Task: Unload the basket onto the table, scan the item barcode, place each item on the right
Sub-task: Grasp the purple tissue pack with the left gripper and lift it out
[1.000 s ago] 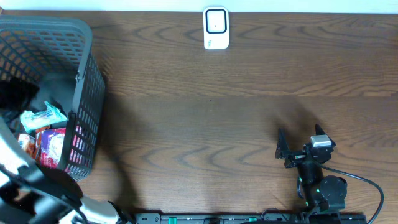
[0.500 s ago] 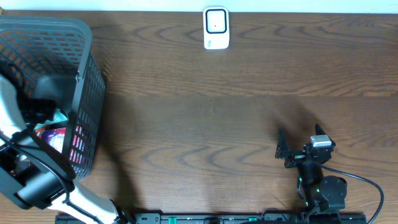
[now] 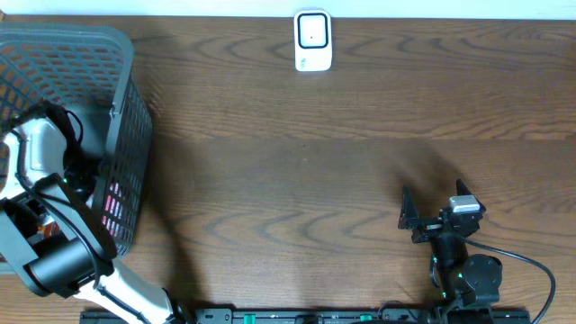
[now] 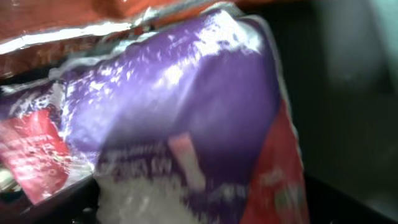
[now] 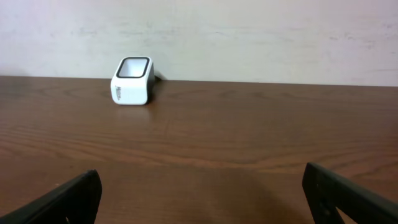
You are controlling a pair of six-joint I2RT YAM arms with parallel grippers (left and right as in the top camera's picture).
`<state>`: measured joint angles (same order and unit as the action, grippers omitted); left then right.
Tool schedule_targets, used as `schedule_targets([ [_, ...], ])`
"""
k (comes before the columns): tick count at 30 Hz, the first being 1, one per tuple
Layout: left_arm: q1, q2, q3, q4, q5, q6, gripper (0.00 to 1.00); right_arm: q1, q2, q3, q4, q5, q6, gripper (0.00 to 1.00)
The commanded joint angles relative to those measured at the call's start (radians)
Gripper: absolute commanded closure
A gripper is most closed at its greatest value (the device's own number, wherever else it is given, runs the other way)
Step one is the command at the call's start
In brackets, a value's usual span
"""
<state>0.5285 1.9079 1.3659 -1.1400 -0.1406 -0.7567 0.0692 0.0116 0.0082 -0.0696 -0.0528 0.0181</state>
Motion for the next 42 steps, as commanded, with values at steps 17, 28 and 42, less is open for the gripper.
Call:
schedule_targets([
  [17, -0.002, -0.133, 0.365, -0.214, 0.085, 0.026, 0.93, -0.005, -0.006, -0.003, -0.002, 0.002, 0.01, 0.01],
  [28, -0.002, -0.527, 0.545, 0.211, 0.107, 0.083, 0.93, -0.005, -0.006, -0.003, -0.002, 0.002, 0.01, 0.01],
  [42, -0.446, -0.609, 0.543, 0.372, 0.251, 0.265, 0.93, -0.005, -0.006, -0.003, -0.002, 0.002, 0.01, 0.01],
])
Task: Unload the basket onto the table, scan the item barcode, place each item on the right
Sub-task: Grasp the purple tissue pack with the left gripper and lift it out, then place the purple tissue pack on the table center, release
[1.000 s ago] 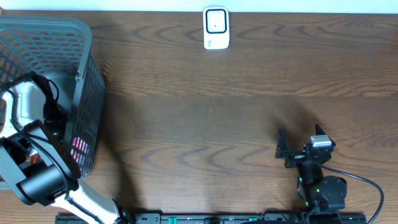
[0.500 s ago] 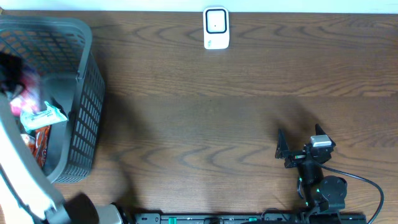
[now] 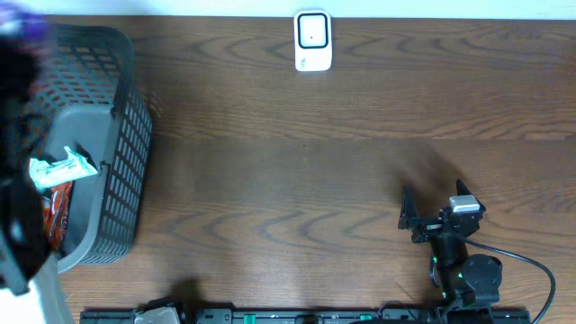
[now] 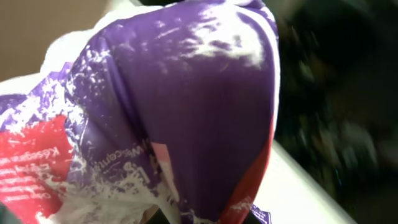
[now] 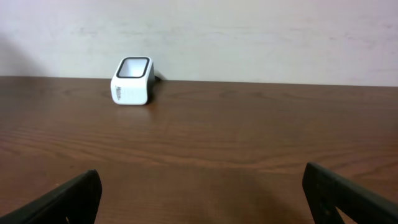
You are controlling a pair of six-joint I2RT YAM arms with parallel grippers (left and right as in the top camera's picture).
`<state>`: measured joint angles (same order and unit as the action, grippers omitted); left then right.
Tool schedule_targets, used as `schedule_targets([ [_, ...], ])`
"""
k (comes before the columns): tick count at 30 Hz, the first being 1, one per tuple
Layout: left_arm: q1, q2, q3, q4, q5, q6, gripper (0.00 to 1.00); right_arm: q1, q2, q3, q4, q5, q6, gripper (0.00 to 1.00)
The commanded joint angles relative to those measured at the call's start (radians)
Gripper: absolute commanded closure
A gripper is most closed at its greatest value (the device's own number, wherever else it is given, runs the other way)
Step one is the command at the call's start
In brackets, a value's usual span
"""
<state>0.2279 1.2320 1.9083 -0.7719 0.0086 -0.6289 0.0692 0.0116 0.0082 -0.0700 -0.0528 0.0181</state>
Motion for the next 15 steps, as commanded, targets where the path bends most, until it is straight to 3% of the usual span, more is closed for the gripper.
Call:
schedule_targets([
  [1, -0.203, 0.084, 0.0, -0.004, 0.112, 0.18, 0.93, -0.005, -0.006, -0.003, -0.002, 0.002, 0.01, 0.01],
  [6, -0.437, 0.198, 0.0, -0.1, 0.111, 0.357, 0.91, -0.005, -0.006, -0.003, -0.002, 0.002, 0.01, 0.01],
  [15, -0.628, 0.459, 0.0, -0.26, 0.112, 0.367, 0.91, -0.005, -0.006, -0.003, -0.002, 0.002, 0.01, 0.01],
])
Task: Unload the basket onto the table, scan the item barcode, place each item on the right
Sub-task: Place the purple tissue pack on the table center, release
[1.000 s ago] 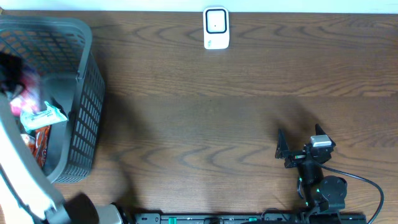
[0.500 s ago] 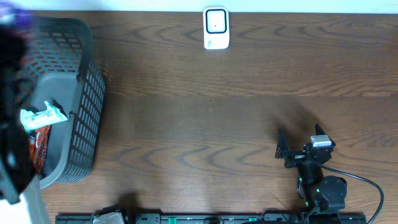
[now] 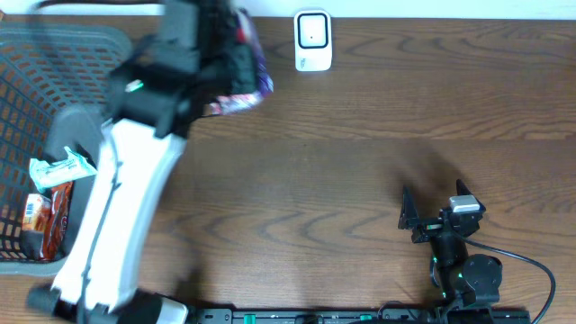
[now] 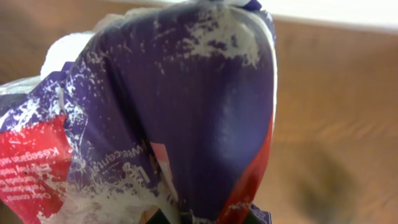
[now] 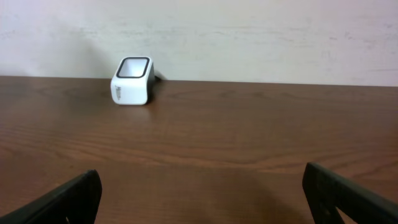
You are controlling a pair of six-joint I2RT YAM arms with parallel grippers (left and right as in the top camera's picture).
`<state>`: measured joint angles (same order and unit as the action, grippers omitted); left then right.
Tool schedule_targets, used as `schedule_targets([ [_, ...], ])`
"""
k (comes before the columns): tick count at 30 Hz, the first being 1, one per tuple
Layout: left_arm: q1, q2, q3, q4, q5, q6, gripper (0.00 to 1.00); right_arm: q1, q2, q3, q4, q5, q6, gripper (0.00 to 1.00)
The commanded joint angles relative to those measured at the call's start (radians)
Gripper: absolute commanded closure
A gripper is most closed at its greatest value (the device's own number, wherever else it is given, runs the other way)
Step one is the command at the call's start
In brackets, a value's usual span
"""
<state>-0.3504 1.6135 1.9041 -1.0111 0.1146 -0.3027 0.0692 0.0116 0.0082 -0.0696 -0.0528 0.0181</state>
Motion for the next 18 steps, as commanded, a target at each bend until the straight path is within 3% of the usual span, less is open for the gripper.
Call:
schedule_targets([
  [1, -0.085, 0.139, 0.005, -0.034, 0.006, 0.04, 0.89, -0.005, -0.006, -0.003, -0.002, 0.002, 0.01, 0.01],
  [10, -0.196, 0.395, 0.004, -0.062, 0.006, 0.04, 0.84, -0.005, -0.006, -0.003, -0.002, 0.002, 0.01, 0.01],
  [11, -0.207, 0.412, 0.004, -0.066, 0.006, 0.04, 0.76, -0.005, -0.006, -0.003, -0.002, 0.002, 0.01, 0.01],
  [12, -0.213, 0.423, 0.004, -0.066, 0.006, 0.04, 0.57, -0.005, -0.006, -0.003, -0.002, 0.002, 0.01, 0.01],
  [13, -0.221, 0.431, 0.004, -0.07, 0.006, 0.04, 0.29, -0.005, -0.006, -0.003, -0.002, 0.002, 0.01, 0.01],
  [18, -0.227, 0.419, 0.005, -0.078, 0.006, 0.04, 0.09, -0.005, -0.006, -0.003, -0.002, 0.002, 0.01, 0.01],
])
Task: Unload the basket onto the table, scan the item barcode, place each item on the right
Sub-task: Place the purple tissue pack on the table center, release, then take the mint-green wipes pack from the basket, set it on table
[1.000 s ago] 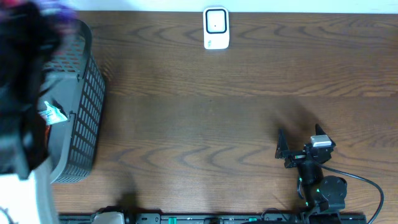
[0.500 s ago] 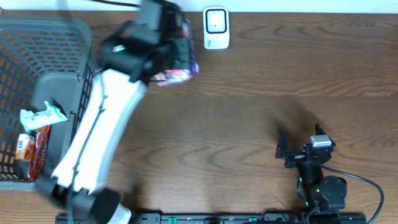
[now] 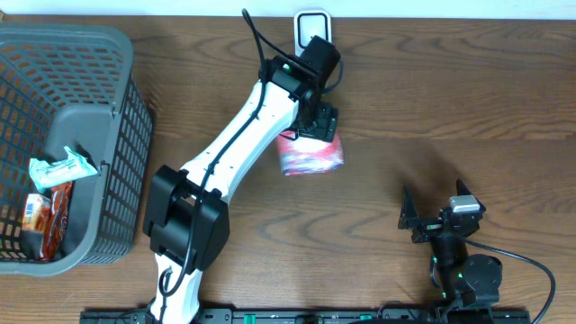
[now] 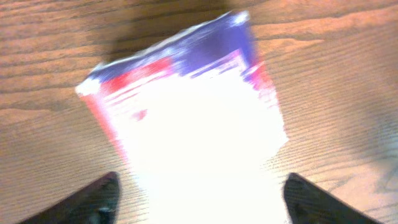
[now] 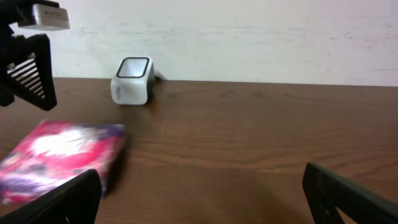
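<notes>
A purple and red packet (image 3: 310, 155) lies flat on the wooden table in front of the white scanner (image 3: 312, 27), and also shows blurred in the right wrist view (image 5: 62, 155). My left gripper (image 4: 199, 202) hangs open just above it, fingers apart on either side and off the packet (image 4: 186, 124), whose face is washed out by glare. The left arm hides part of the scanner from overhead, though the scanner (image 5: 132, 81) shows whole from the right wrist. My right gripper (image 5: 202, 205) is open and empty near the front right.
A grey mesh basket (image 3: 117, 108) stands at the left edge, holding a white wrapper (image 3: 61, 166) and a red pack (image 3: 45, 216). The left arm (image 3: 234, 153) stretches diagonally across the table's middle. A pale wall runs behind the scanner.
My left gripper held the packet in the air at the back, left of the scanner. Now the packet lies on the table in front of the scanner, and the gripper is open above it.
My left gripper was down in the basket, close against the purple packet. Then it held the packet up at the far left, then at the back of the table near the scanner. Now the packet lies released in front of the scanner. The right arm stayed still.
</notes>
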You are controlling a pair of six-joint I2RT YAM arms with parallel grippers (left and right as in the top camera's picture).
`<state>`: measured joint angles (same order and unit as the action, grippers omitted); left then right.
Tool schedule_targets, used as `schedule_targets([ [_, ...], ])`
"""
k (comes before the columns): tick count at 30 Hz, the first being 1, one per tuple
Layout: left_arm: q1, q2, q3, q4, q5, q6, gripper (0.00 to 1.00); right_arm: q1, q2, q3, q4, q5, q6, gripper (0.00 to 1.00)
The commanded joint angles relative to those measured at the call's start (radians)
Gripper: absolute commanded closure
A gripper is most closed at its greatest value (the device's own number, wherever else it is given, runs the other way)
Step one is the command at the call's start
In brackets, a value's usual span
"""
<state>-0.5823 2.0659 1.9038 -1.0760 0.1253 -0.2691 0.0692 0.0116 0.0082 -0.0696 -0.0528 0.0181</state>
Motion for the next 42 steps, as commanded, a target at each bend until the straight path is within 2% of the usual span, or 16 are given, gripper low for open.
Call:
schedule_targets([
  [1, 0.011, -0.045, 0.006, -0.024, -0.005, 0.007, 0.06, -0.005, -0.006, -0.003, -0.002, 0.002, 0.01, 0.01],
  [8, 0.109, -0.205, 0.006, -0.042, -0.005, 0.04, 0.01, -0.005, -0.006, -0.003, -0.002, 0.002, 0.01, 0.01],
  [13, 0.292, -0.421, 0.006, 0.037, -0.005, 0.039, 0.0, -0.005, -0.006, -0.003, -0.002, 0.002, 0.011, 0.01],
  [17, 0.502, -0.587, 0.006, 0.127, -0.006, 0.029, 0.0, -0.005, -0.006, -0.003, -0.002, 0.002, 0.01, 0.01],
  [19, 0.676, -0.666, 0.006, 0.147, -0.03, 0.029, 0.0, -0.005, -0.006, -0.003, -0.002, 0.002, 0.01, 0.01],
  [20, 0.792, -0.693, 0.006, 0.128, -0.096, 0.029, 0.0, -0.005, -0.006, -0.003, -0.002, 0.002, 0.01, 0.01],
  [21, 0.937, -0.7, -0.006, 0.075, -0.25, 0.028, 0.0, -0.005, -0.006, -0.003, -0.002, 0.002, 0.01, 0.01],
  [23, 0.991, -0.692, -0.048, 0.076, -0.284, 0.024, 0.01, -0.005, -0.006, -0.003, -0.002, 0.002, 0.01, 0.01],
  [26, 1.029, -0.645, -0.144, 0.073, -0.306, -0.056, 0.0, -0.005, -0.006, -0.003, -0.002, 0.002, 0.01, 0.01],
  [27, 1.031, -0.597, -0.195, 0.029, -0.476, -0.191, 0.0, -0.005, -0.006, -0.003, -0.002, 0.002, 0.01, 0.01],
  [29, 1.031, -0.553, -0.217, 0.003, -0.601, -0.293, 0.0, -0.005, -0.006, -0.003, -0.002, 0.002, 0.01, 0.01],
  [32, 1.031, -0.45, -0.221, 0.015, -0.616, -0.305, 0.0, -0.005, -0.006, -0.003, -0.002, 0.002, 0.01, 0.01],
  [37, 1.031, -0.299, -0.221, 0.054, -0.606, -0.495, 0.02, -0.005, -0.006, -0.003, -0.002, 0.002, 0.01, 0.01],
  [42, 1.031, -0.174, -0.221, 0.142, -0.605, -0.544, 0.02, -0.005, -0.006, -0.003, -0.002, 0.002, 0.01, 0.01],
])
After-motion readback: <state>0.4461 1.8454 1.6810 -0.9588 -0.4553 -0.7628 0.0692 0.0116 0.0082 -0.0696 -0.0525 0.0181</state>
